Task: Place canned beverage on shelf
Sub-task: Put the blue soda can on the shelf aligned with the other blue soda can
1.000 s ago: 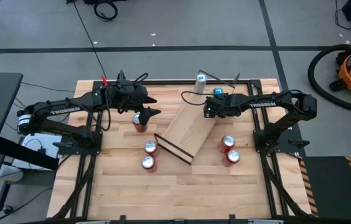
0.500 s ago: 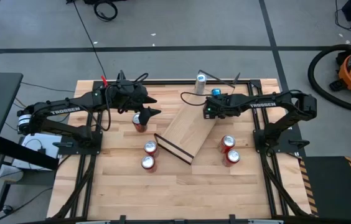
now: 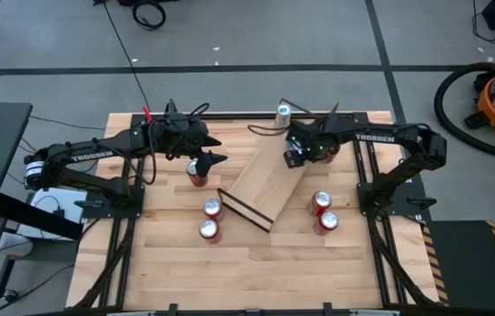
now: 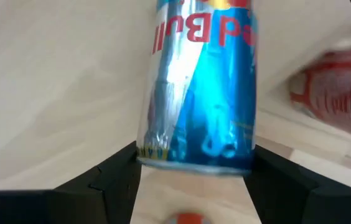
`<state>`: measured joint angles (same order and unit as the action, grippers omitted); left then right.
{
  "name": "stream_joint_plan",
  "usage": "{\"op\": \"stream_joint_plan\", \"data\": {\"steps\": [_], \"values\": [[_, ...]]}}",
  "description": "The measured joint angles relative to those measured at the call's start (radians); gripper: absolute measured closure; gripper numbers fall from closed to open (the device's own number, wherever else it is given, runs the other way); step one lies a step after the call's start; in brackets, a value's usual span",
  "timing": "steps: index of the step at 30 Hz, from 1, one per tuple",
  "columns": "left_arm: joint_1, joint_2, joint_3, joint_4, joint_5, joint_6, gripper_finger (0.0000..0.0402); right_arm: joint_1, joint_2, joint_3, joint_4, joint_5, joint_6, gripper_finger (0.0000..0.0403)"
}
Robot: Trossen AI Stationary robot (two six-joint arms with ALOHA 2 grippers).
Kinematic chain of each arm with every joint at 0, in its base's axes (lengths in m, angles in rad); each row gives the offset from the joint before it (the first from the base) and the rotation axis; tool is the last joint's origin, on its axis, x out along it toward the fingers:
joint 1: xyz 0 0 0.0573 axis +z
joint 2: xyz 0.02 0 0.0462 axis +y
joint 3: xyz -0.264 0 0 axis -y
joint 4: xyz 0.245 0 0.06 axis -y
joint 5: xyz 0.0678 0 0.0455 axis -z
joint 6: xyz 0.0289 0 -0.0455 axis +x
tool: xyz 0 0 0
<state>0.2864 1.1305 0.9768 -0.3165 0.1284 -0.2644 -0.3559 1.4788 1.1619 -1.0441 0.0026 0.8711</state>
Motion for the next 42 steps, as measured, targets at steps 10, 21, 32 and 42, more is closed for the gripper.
{"op": "stream_joint_plan", "data": {"steps": [10,21,32,42], "values": [[-0.042,0.011,-0.001,0.003,0.012,0.164,0.0084,-0.069,0.000,0.079,-0.107,-0.231,-0.134,0.0143],[-0.053,0.011,-0.001,0.084,0.053,0.135,0.0084,-0.097,-0.002,0.080,-0.179,-0.412,-0.178,0.0143],[-0.078,0.097,0.000,0.141,0.044,0.224,0.0084,-0.159,-0.002,0.080,-0.190,-0.599,-0.295,0.0143],[-0.078,0.197,0.000,0.238,0.079,0.123,0.0084,-0.155,-0.001,0.080,-0.016,-0.751,-0.256,0.0143]]}}
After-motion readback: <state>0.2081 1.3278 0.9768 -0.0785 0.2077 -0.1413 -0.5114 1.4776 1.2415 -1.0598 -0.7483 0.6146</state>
